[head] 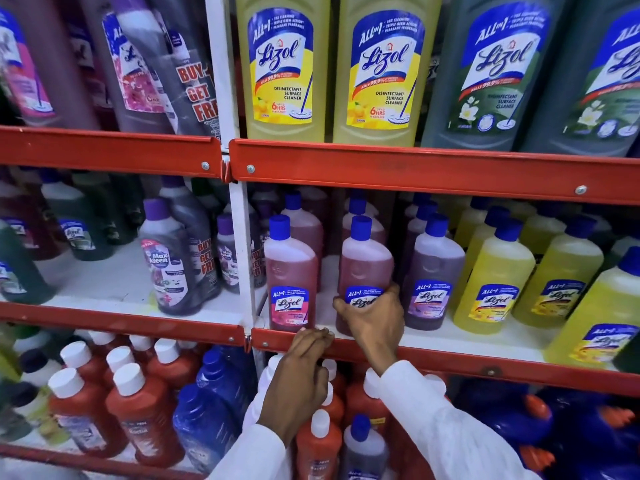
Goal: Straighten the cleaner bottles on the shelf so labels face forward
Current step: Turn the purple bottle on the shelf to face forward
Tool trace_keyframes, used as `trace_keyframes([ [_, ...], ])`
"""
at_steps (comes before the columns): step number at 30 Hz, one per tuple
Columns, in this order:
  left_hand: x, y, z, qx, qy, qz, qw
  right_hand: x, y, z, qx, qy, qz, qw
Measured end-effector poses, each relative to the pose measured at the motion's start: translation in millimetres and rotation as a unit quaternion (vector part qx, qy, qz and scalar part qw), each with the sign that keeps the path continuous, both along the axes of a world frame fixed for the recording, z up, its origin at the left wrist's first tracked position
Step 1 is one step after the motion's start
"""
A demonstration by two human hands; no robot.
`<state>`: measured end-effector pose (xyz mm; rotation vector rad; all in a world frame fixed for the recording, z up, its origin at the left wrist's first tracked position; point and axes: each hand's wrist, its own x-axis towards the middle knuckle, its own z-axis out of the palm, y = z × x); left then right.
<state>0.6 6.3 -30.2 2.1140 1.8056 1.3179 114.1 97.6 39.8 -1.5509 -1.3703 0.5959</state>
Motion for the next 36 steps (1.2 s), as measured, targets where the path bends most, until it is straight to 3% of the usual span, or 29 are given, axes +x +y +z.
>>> trace_keyframes([
  [14, 11, -2, 1, 0.003, -0.011, 0.035, 0.999, 14, -25, -3, 0.021, -0.008, 0.047, 0.999],
  [18, 12, -2, -3, -0.002, -0.008, 0.045, 0.999, 34, -37, -3, 0.128, 0.026, 0.034, 0.991],
  [21, 16, -2, -5, -0.002, 0.004, 0.049, 0.999, 63, -30, -2, 0.225, 0.068, -0.054, 0.971],
  [24, 19, 0, -5, -0.006, 0.019, 0.068, 0.997, 83, -2, -3, 0.177, 0.022, -0.134, 0.975],
  [28, 23, 1, -4, -0.012, 0.045, 0.083, 0.995, 84, 23, 1, 0.063, -0.03, -0.113, 0.991],
  [36, 28, -2, 1, -0.027, 0.06, 0.101, 0.993, 86, 31, -3, 0.068, 0.006, -0.084, 0.994],
])
